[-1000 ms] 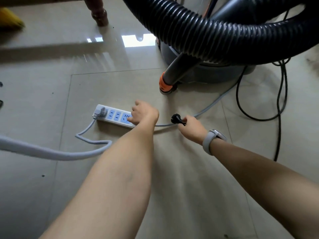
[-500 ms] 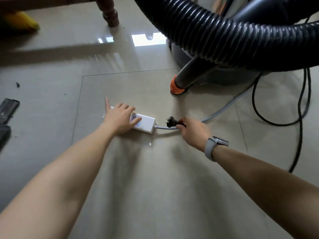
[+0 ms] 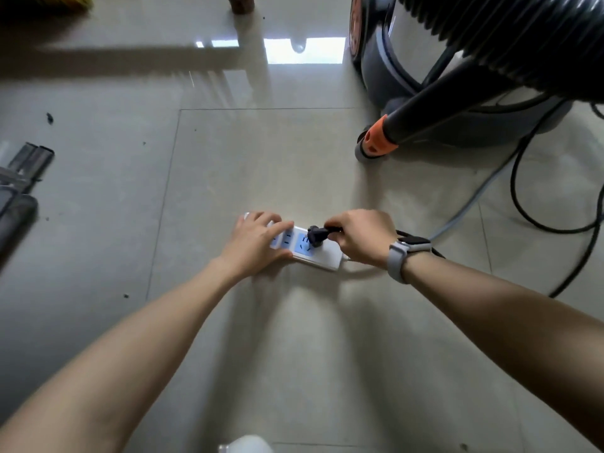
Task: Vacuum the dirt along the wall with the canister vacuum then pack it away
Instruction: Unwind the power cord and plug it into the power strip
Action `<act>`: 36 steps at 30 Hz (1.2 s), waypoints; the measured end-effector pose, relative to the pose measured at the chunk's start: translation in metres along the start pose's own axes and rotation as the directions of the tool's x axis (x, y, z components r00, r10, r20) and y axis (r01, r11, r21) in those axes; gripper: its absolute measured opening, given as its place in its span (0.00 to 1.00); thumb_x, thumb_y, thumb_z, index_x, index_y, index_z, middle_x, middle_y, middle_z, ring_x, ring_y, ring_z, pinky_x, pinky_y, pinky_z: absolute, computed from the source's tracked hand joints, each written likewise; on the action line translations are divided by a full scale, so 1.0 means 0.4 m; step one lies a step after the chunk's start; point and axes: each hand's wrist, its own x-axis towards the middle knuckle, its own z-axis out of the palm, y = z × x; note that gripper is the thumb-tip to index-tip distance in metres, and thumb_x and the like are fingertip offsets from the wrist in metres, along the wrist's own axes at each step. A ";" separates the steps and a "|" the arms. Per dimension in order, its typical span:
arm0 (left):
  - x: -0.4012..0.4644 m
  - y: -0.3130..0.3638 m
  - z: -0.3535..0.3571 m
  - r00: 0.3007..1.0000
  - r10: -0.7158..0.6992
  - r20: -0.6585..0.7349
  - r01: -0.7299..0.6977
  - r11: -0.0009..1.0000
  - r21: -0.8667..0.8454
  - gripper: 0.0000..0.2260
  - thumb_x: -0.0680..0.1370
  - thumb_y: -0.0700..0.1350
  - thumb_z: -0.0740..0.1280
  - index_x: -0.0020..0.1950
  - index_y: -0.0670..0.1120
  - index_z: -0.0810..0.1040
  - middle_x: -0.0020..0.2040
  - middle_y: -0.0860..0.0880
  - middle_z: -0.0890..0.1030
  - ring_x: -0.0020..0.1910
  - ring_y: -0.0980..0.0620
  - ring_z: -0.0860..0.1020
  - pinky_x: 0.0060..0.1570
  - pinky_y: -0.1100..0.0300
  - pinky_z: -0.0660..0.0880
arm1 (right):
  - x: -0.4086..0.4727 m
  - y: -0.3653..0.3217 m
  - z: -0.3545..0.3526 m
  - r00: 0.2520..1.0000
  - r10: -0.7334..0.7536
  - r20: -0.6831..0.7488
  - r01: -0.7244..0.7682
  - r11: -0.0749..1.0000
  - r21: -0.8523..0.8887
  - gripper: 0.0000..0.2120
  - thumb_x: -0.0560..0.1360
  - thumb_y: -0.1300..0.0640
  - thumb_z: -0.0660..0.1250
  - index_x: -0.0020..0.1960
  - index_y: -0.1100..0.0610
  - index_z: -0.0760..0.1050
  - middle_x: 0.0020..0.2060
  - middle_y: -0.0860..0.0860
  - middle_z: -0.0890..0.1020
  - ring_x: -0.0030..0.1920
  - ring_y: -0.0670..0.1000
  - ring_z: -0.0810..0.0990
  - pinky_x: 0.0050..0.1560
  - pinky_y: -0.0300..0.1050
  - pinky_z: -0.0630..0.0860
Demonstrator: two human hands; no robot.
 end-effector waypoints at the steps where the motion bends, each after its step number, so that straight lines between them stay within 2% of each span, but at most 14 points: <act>1: -0.004 0.008 0.007 1.000 0.002 -0.011 -0.002 1.000 -0.001 0.25 0.73 0.55 0.70 0.68 0.51 0.73 0.65 0.48 0.73 0.65 0.47 0.67 0.65 0.55 0.59 | -0.002 0.004 -0.002 1.000 -0.005 0.021 0.005 1.000 -0.017 0.08 0.76 0.56 0.61 0.49 0.50 0.79 0.42 0.51 0.82 0.43 0.56 0.77 0.27 0.42 0.54; 6: -0.005 0.025 0.022 1.000 -0.004 -0.026 0.004 1.000 -0.001 0.25 0.73 0.56 0.69 0.68 0.52 0.72 0.65 0.50 0.72 0.66 0.48 0.66 0.66 0.54 0.58 | -0.011 0.026 -0.024 1.000 0.026 0.016 -0.025 0.995 -0.093 0.09 0.76 0.58 0.61 0.50 0.49 0.79 0.42 0.51 0.81 0.45 0.56 0.77 0.28 0.42 0.55; 10: -0.005 0.026 0.020 1.000 -0.012 -0.023 0.012 1.000 0.000 0.25 0.73 0.57 0.69 0.68 0.53 0.72 0.65 0.50 0.72 0.66 0.48 0.66 0.65 0.54 0.58 | -0.012 -0.008 -0.037 0.996 -0.076 0.037 0.083 0.960 -0.268 0.07 0.74 0.60 0.61 0.46 0.52 0.77 0.39 0.52 0.80 0.39 0.56 0.72 0.27 0.42 0.51; 13: -0.007 0.028 0.021 0.999 -0.025 -0.029 0.024 1.000 -0.011 0.25 0.72 0.57 0.70 0.68 0.52 0.73 0.65 0.50 0.72 0.66 0.48 0.66 0.66 0.54 0.58 | -0.010 -0.048 -0.032 0.992 -0.091 0.087 0.115 0.940 -0.321 0.07 0.72 0.62 0.60 0.42 0.52 0.74 0.39 0.52 0.81 0.36 0.56 0.69 0.27 0.42 0.51; 19: -0.011 0.029 0.023 0.998 -0.031 -0.062 0.028 0.999 -0.042 0.24 0.71 0.55 0.72 0.66 0.51 0.75 0.64 0.49 0.74 0.65 0.48 0.68 0.64 0.54 0.58 | -0.005 -0.055 -0.038 0.994 -0.071 0.080 0.094 0.934 -0.346 0.10 0.73 0.63 0.60 0.48 0.54 0.78 0.42 0.53 0.82 0.43 0.59 0.78 0.27 0.42 0.52; 22: -0.012 0.027 0.024 0.997 -0.027 -0.079 0.022 0.998 -0.060 0.24 0.71 0.55 0.72 0.65 0.50 0.76 0.63 0.48 0.75 0.64 0.47 0.69 0.63 0.54 0.59 | -0.004 -0.067 -0.038 0.992 -0.086 0.092 0.113 0.933 -0.343 0.07 0.72 0.63 0.59 0.40 0.54 0.72 0.42 0.54 0.82 0.38 0.59 0.73 0.27 0.42 0.52; 24: -0.012 0.028 0.026 0.995 -0.022 -0.095 0.015 0.997 -0.071 0.24 0.70 0.54 0.73 0.64 0.49 0.77 0.62 0.46 0.76 0.63 0.46 0.70 0.63 0.53 0.60 | -0.003 -0.074 -0.037 0.993 -0.079 0.092 0.105 0.940 -0.326 0.09 0.72 0.62 0.58 0.33 0.54 0.66 0.41 0.55 0.82 0.35 0.58 0.69 0.27 0.42 0.52; 25: -0.012 0.028 0.027 0.994 -0.019 -0.106 0.011 0.997 -0.077 0.24 0.70 0.53 0.73 0.64 0.49 0.77 0.61 0.46 0.76 0.63 0.45 0.70 0.63 0.52 0.60 | -0.001 -0.074 -0.037 0.993 -0.071 0.089 0.096 0.944 -0.315 0.09 0.72 0.62 0.58 0.33 0.54 0.66 0.41 0.55 0.82 0.35 0.58 0.69 0.27 0.42 0.52; 27: -0.012 0.027 0.029 0.992 -0.016 -0.125 0.005 0.996 -0.090 0.23 0.69 0.52 0.74 0.62 0.48 0.78 0.60 0.44 0.77 0.61 0.44 0.71 0.62 0.51 0.61 | 0.000 -0.063 -0.037 0.996 -0.035 0.082 0.057 0.958 -0.280 0.06 0.73 0.61 0.59 0.40 0.55 0.73 0.42 0.55 0.82 0.37 0.59 0.72 0.27 0.41 0.53; 30: -0.013 0.026 0.032 0.988 -0.007 -0.153 -0.009 0.995 -0.100 0.23 0.67 0.51 0.76 0.60 0.46 0.80 0.58 0.43 0.78 0.59 0.42 0.73 0.60 0.49 0.63 | -0.001 -0.033 -0.038 0.995 0.045 0.087 -0.028 0.982 -0.188 0.10 0.72 0.61 0.60 0.48 0.53 0.79 0.41 0.53 0.82 0.39 0.58 0.74 0.28 0.40 0.55; 33: -0.013 0.026 0.032 0.985 0.007 -0.171 -0.026 0.994 -0.108 0.23 0.66 0.49 0.77 0.58 0.45 0.81 0.55 0.41 0.79 0.56 0.40 0.74 0.59 0.48 0.65 | 0.001 -0.021 -0.041 0.990 0.084 0.116 -0.067 0.988 -0.142 0.11 0.71 0.62 0.61 0.48 0.53 0.79 0.39 0.52 0.81 0.38 0.57 0.73 0.28 0.41 0.56; 36: -0.013 0.028 0.031 0.983 0.018 -0.182 -0.039 0.993 -0.114 0.22 0.64 0.48 0.78 0.57 0.44 0.82 0.54 0.40 0.80 0.55 0.39 0.75 0.58 0.46 0.66 | 0.001 -0.028 -0.045 0.993 0.051 0.108 -0.029 0.980 -0.196 0.10 0.71 0.62 0.60 0.47 0.55 0.78 0.39 0.53 0.81 0.39 0.58 0.75 0.28 0.41 0.55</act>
